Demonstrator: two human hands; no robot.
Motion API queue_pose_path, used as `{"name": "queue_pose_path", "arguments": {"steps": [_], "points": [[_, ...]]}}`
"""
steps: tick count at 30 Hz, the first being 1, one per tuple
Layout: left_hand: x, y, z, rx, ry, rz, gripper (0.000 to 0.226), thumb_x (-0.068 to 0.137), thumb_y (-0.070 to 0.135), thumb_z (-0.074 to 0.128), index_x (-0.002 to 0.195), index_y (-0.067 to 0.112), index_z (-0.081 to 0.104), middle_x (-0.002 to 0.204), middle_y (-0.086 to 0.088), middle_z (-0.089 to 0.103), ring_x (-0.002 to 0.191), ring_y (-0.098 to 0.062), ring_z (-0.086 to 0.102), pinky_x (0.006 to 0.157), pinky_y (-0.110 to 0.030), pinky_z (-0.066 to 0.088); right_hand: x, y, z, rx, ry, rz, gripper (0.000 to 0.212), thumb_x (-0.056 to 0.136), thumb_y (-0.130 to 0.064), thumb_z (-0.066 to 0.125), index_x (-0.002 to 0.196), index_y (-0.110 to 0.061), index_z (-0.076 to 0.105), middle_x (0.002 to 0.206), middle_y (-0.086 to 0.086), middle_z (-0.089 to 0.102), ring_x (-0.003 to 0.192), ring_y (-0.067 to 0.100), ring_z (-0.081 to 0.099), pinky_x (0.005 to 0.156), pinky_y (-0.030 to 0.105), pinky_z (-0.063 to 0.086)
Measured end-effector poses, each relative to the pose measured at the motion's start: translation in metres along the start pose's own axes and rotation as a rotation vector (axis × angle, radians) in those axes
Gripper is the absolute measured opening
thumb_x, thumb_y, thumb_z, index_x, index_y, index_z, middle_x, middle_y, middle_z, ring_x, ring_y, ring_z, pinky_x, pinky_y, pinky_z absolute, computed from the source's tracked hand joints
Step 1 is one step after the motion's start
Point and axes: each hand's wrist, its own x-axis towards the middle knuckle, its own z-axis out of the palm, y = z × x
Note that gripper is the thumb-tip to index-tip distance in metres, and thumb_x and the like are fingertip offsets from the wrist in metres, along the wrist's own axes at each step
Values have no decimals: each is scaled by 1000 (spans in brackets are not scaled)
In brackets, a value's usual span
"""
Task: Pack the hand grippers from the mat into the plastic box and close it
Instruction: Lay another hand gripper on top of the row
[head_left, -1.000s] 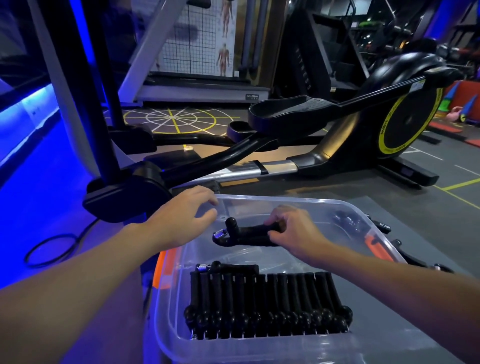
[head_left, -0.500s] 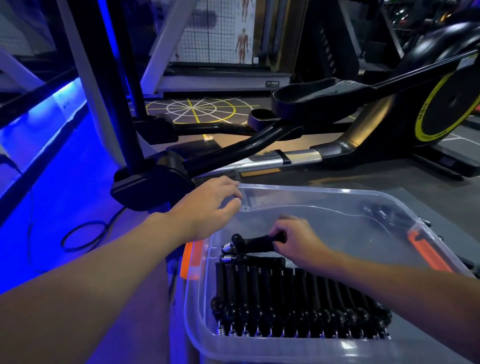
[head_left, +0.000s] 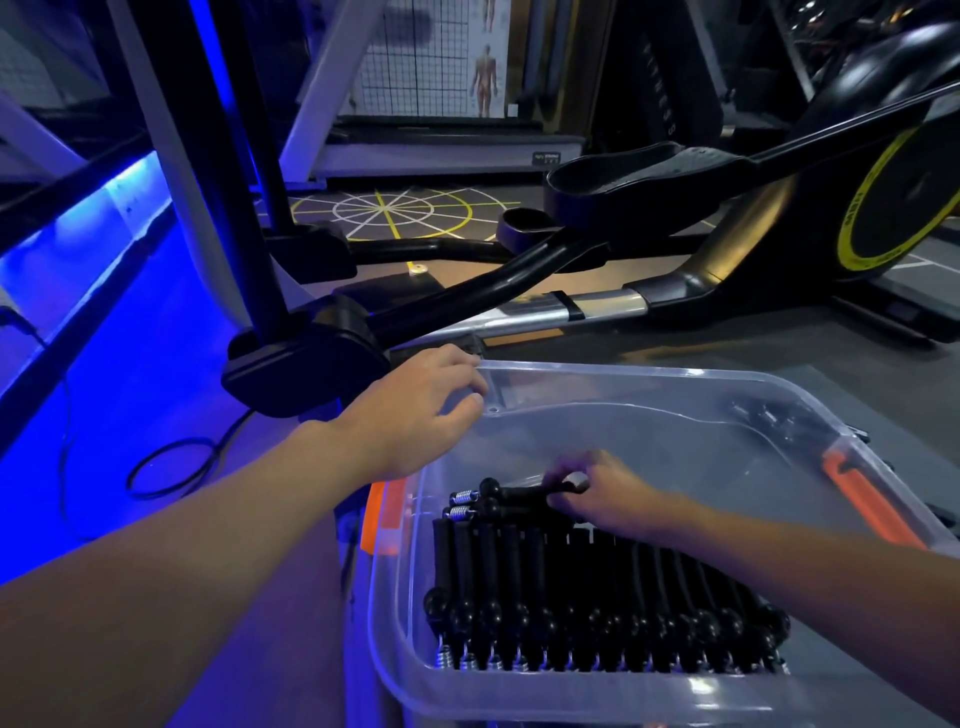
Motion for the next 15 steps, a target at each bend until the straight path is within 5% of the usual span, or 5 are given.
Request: {"name": "queue_pose_path", "arguments": {"steps": [6, 15], "points": [[-2, 1, -1, 4, -1, -7, 33, 97, 42, 38, 115, 30, 63, 140, 15, 43, 130, -1, 36, 107, -40, 37, -6, 7, -1, -68, -55, -7, 28, 75, -42, 75, 101, -39, 65, 97, -14, 64, 83, 8, 62, 82, 28, 52], [-1, 1, -1, 19, -6, -19, 40, 92, 47, 34, 114, 30, 63, 140, 16, 42, 129, -1, 37, 106, -40, 38, -5, 4, -1, -98, -43, 22, 38, 76, -44, 73, 112, -36, 65, 100, -9, 67, 85, 12, 65, 83, 29, 53]]}}
